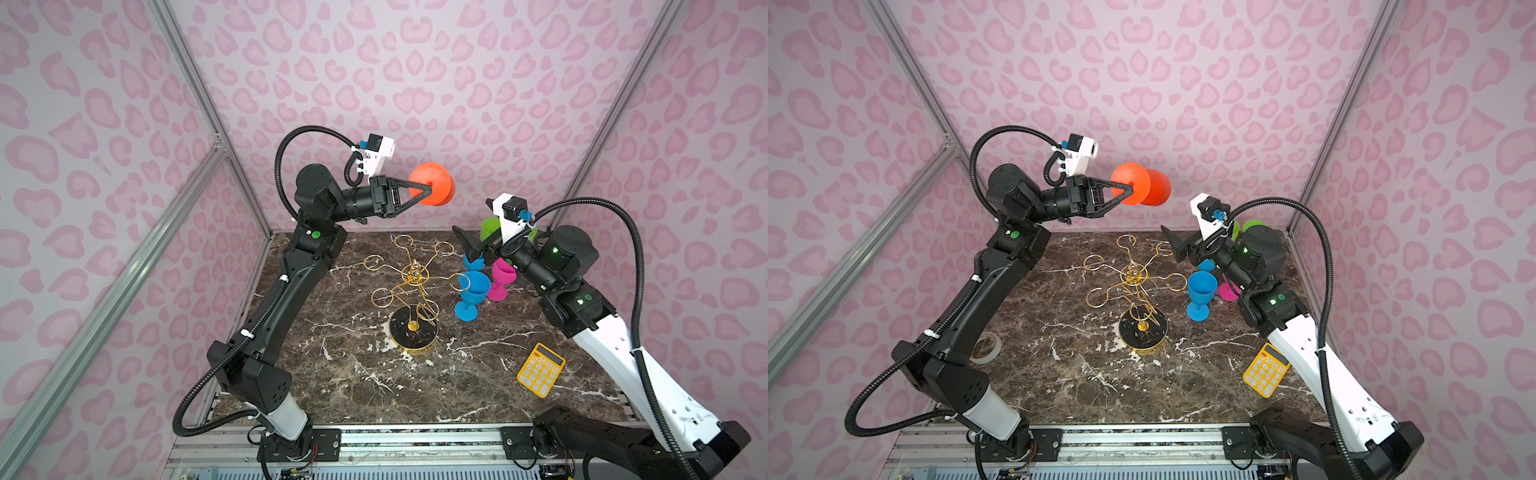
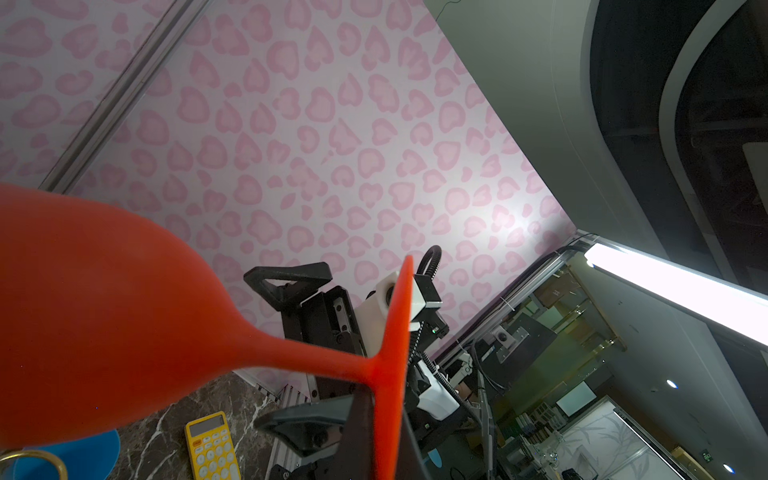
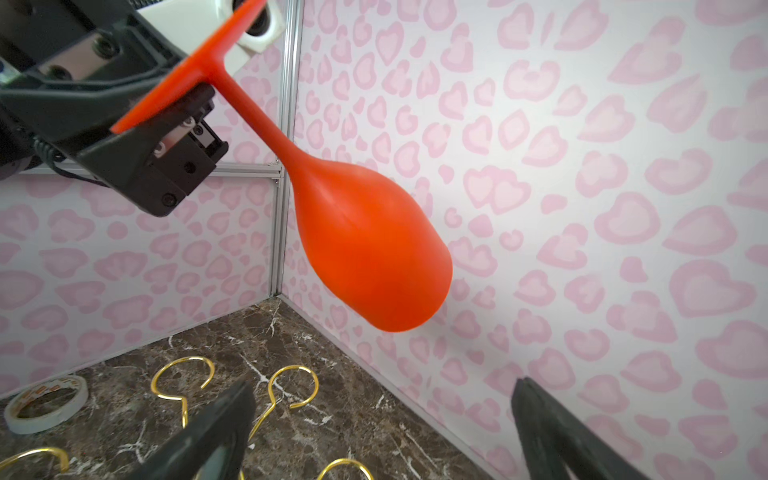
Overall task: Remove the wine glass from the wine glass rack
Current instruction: 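Close the right gripper on the red glass bowl below the left gripper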
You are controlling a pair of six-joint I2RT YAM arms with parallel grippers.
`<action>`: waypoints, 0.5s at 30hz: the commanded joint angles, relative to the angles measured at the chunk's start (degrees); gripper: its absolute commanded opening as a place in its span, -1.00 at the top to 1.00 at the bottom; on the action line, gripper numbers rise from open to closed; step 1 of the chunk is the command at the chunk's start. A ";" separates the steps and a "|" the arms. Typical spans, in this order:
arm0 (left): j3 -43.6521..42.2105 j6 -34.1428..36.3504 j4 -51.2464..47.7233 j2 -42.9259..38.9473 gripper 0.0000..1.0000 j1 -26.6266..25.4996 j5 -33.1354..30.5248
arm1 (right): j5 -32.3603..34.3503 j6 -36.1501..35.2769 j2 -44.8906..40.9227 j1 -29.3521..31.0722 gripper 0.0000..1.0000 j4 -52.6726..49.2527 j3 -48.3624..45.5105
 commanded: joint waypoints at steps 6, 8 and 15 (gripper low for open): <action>0.58 -5.80 6.15 0.57 0.92 -0.15 -1.18 | -0.81 -4.29 6.01 0.20 -0.96 9.47 2.99; 0.60 -7.00 7.15 0.91 0.93 -0.24 -1.16 | -1.13 -4.64 7.64 0.23 -0.96 10.20 4.00; 0.70 -8.44 7.88 1.22 0.92 -0.55 -1.57 | -3.33 -4.48 12.95 0.39 -0.96 10.45 8.74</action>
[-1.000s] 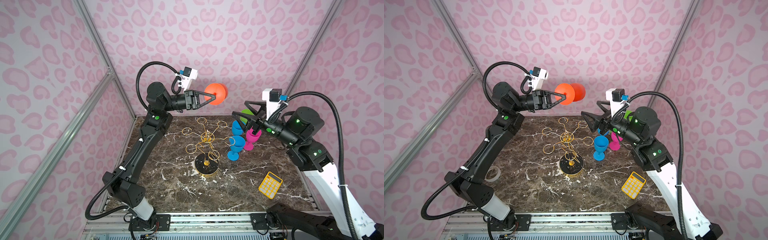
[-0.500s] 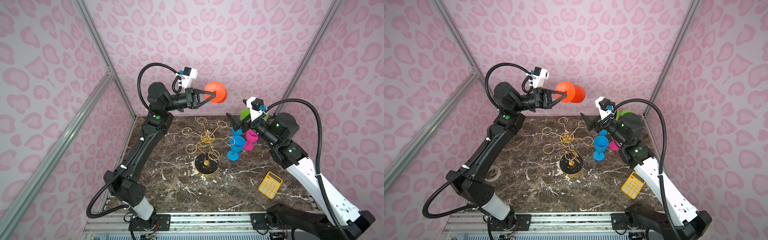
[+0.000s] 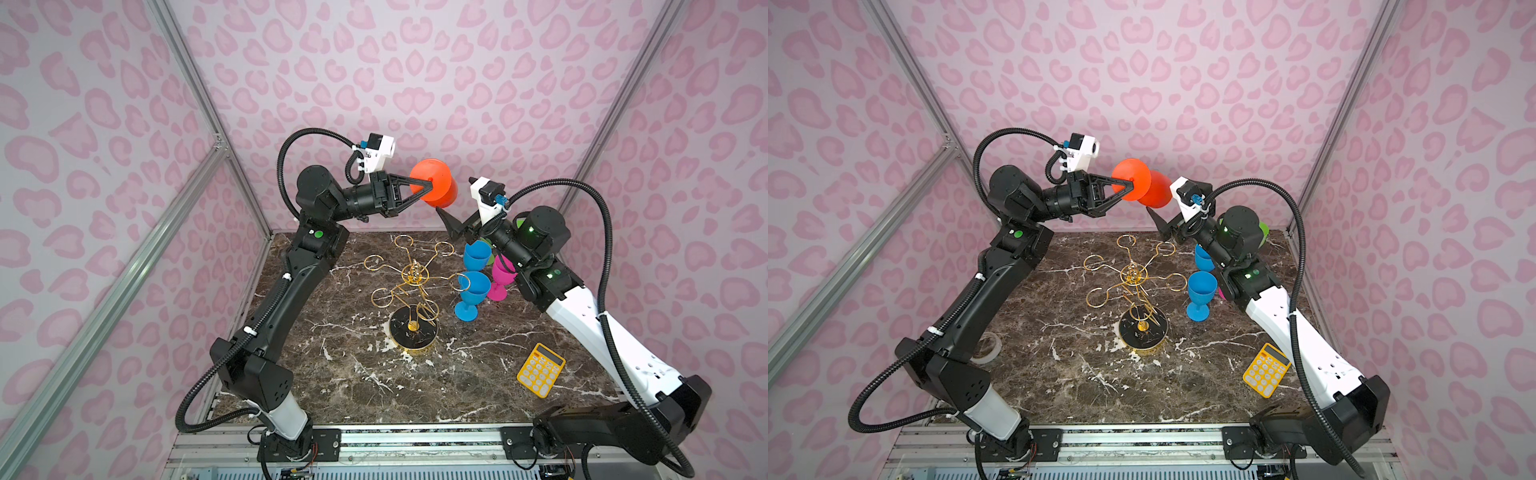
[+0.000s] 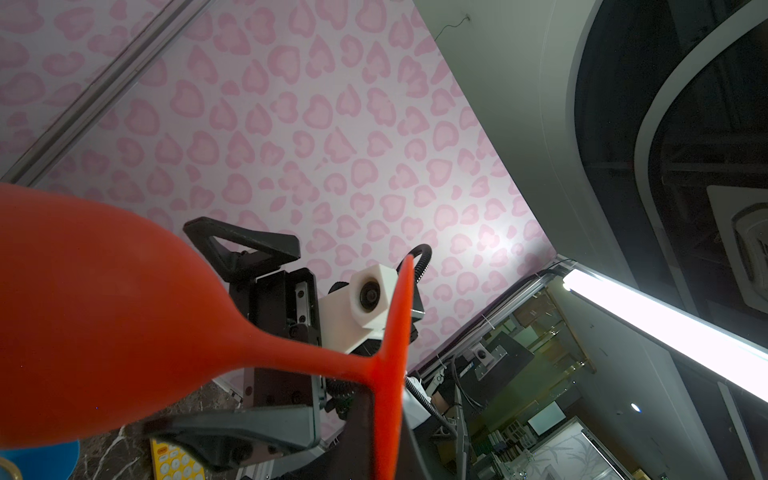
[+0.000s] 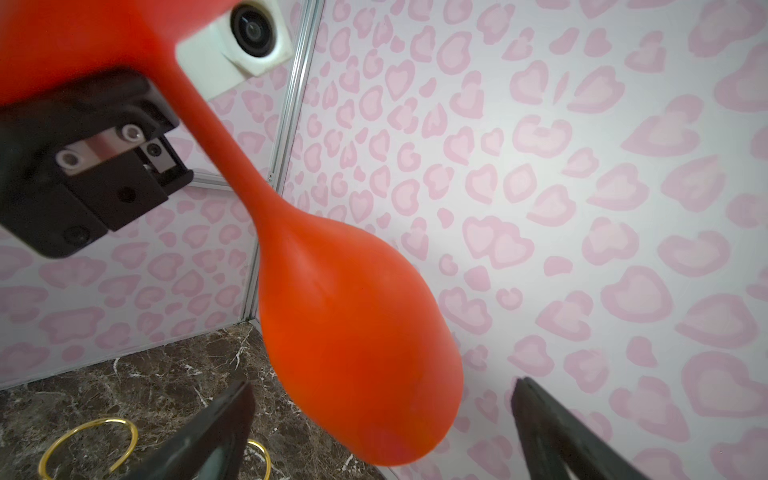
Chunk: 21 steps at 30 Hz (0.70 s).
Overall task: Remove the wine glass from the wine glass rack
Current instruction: 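Close the right gripper on the red glass bowl below the left gripper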
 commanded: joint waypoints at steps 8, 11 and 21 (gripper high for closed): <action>0.72 -3.90 6.01 0.87 0.92 -0.14 -0.03 | -1.33 0.43 6.21 0.09 -0.96 2.95 6.13; 0.64 -5.15 6.84 1.12 0.92 -0.14 0.04 | -0.98 0.98 6.99 0.16 -0.89 3.84 6.45; 0.25 -9.29 10.19 1.70 0.93 -0.20 0.15 | -1.35 1.14 8.70 0.27 -0.78 3.26 8.08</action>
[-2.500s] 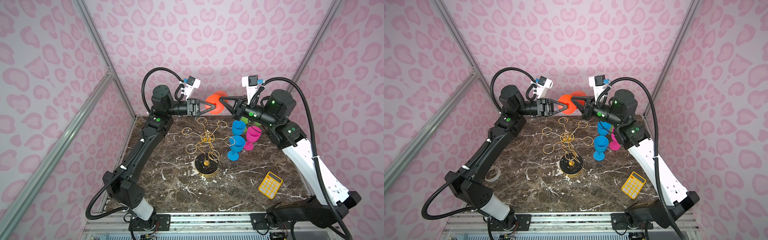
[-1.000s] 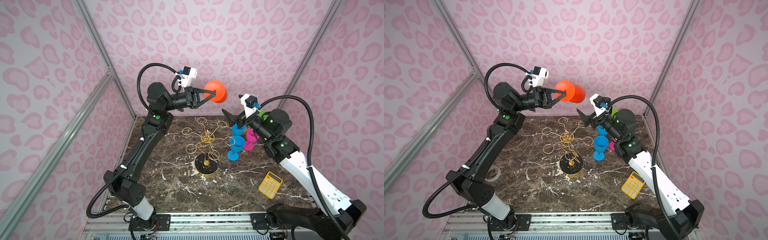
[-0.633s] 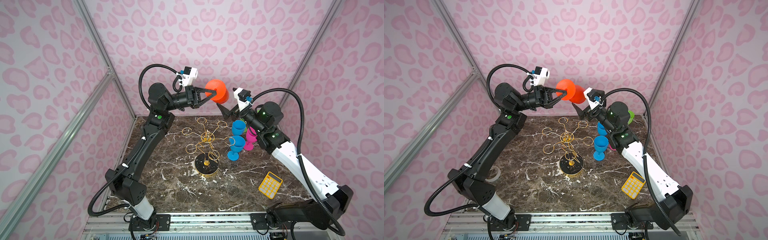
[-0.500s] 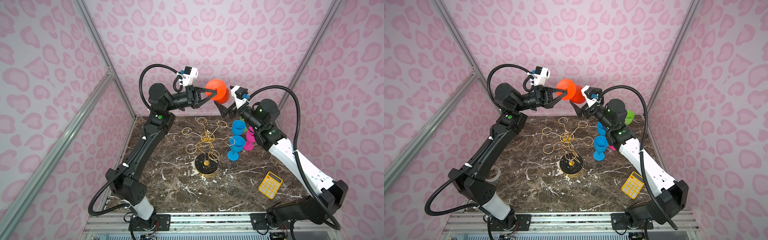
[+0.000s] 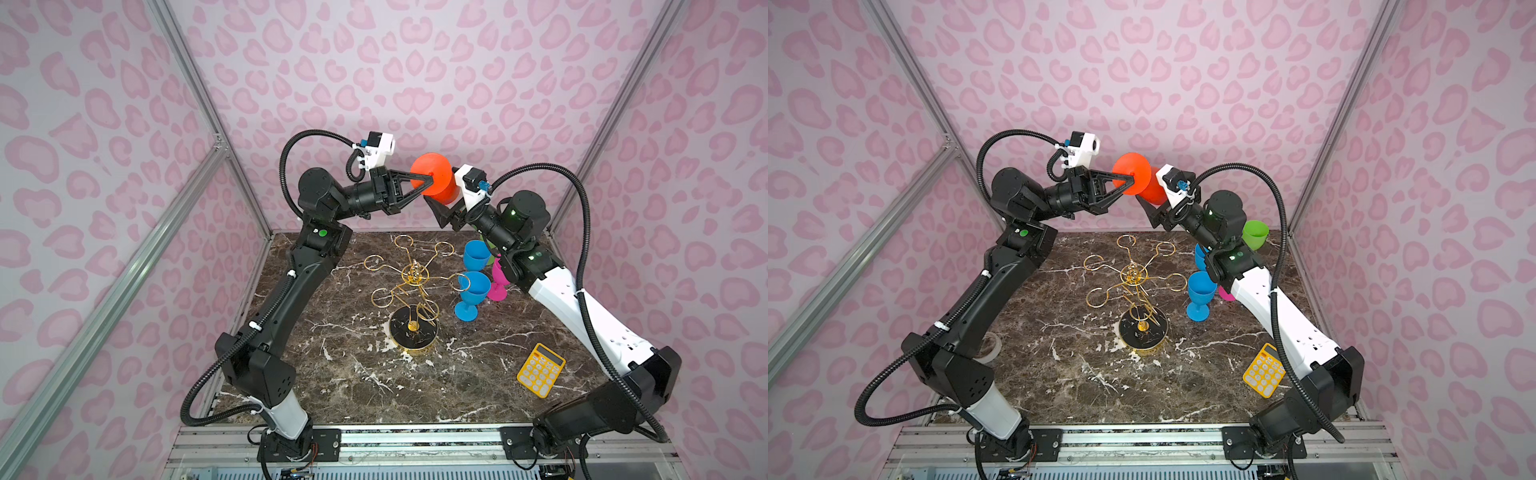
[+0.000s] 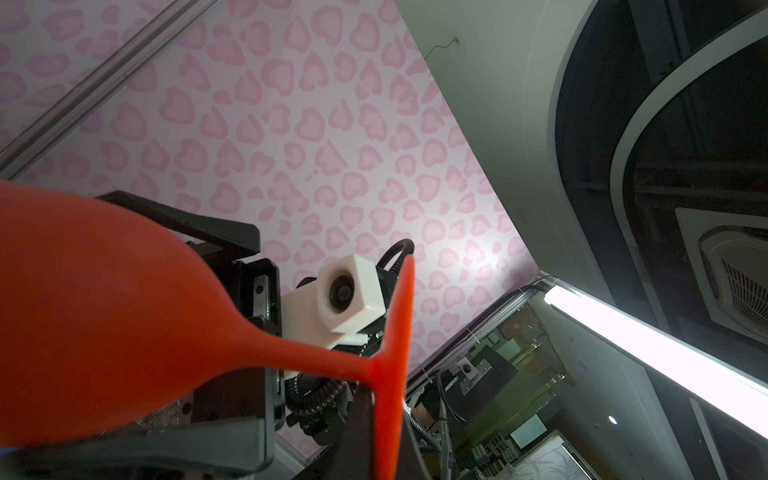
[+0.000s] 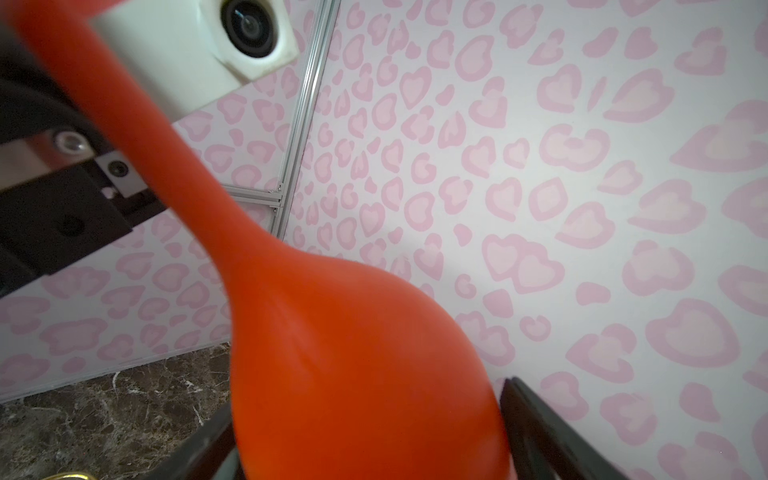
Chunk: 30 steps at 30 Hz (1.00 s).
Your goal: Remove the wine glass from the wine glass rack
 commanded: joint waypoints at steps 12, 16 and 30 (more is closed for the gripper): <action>-0.59 -3.76 6.24 0.28 0.93 -0.30 1.60 | 1.67 0.94 0.87 0.73 -0.65 1.11 1.09; -0.29 -2.63 5.80 0.24 0.64 -0.30 1.76 | 2.40 1.27 -0.94 0.77 -0.57 0.11 -0.12; -1.23 12.82 0.39 -1.48 -0.67 -0.07 0.75 | 6.03 5.54 -9.80 -0.41 -0.55 -15.46 -0.64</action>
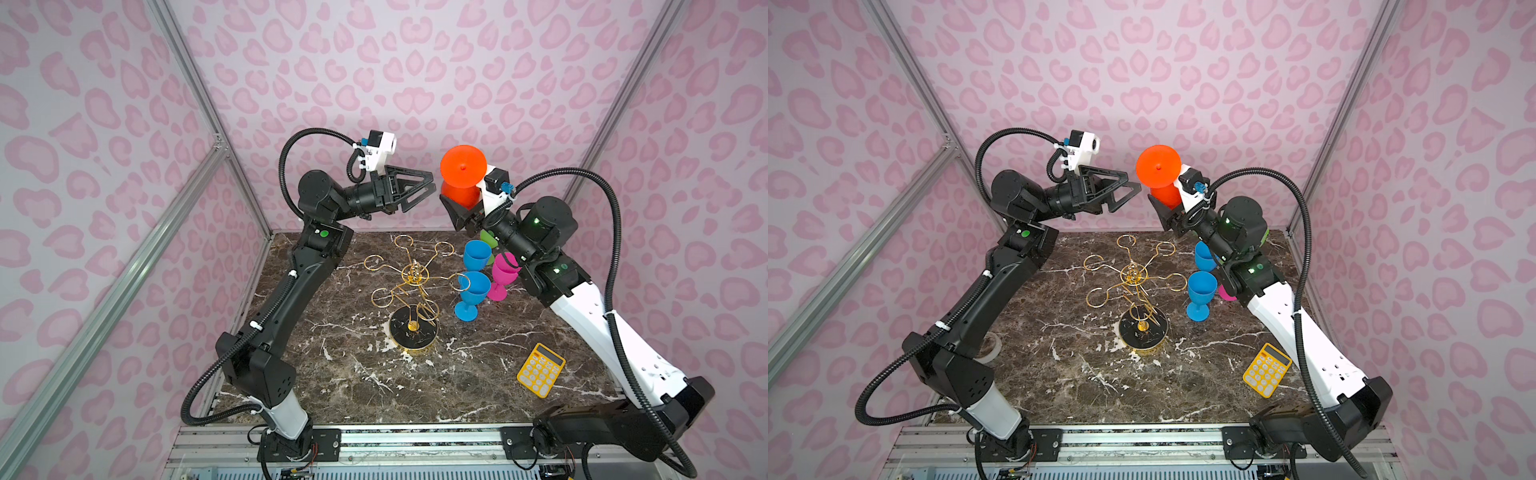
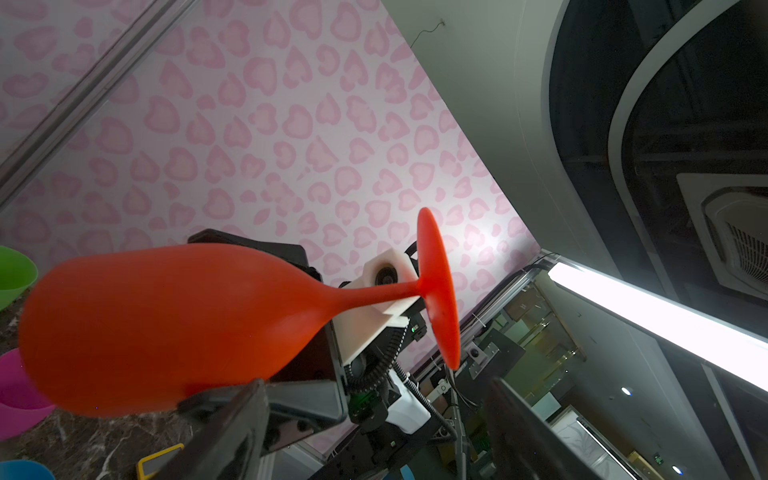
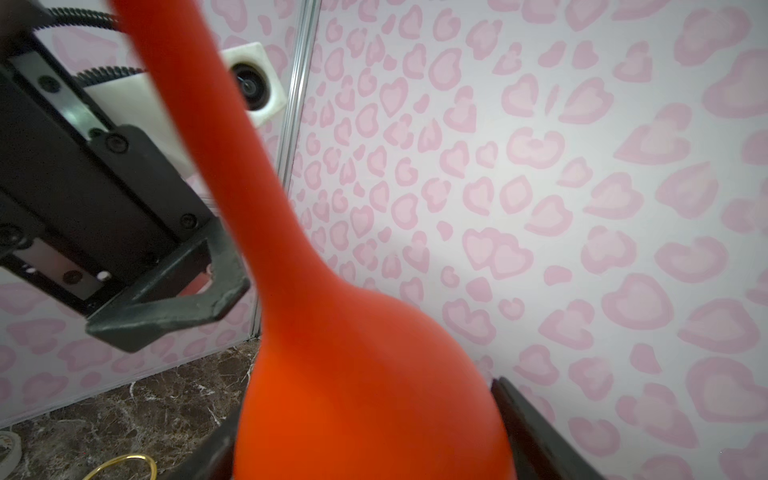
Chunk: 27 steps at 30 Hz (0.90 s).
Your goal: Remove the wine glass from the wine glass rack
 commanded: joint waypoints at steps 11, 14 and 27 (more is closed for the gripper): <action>-0.91 47.59 -18.54 -4.79 -0.49 1.05 -12.62 | 4.18 5.54 3.59 -3.24 -0.47 -41.96 20.27; -3.51 62.47 -23.34 -7.45 -0.44 0.27 -22.19 | 3.16 5.72 5.71 -3.16 -0.44 -49.02 24.93; -15.82 103.70 -16.47 -12.67 -0.32 -3.72 -29.01 | 5.71 6.14 9.42 1.22 -0.41 -60.38 29.65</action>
